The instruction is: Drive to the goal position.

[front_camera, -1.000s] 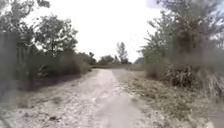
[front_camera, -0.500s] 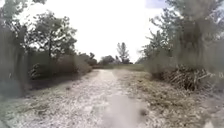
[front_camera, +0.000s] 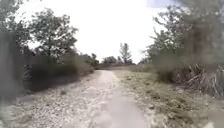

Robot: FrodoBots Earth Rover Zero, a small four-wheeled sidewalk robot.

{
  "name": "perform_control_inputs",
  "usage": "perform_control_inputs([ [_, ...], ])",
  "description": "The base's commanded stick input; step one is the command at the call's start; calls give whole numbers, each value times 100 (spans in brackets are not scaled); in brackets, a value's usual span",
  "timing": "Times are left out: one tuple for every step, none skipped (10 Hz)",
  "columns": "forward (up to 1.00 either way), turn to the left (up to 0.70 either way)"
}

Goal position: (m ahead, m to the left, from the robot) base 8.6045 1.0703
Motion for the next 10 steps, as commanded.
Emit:
perform_control_inputs([
  [70,0],
  [70,0],
  [70,0],
  [70,0],
  [70,15],
  [70,35],
  [70,8],
  [70,0],
  [70,0],
  [70,0],
])
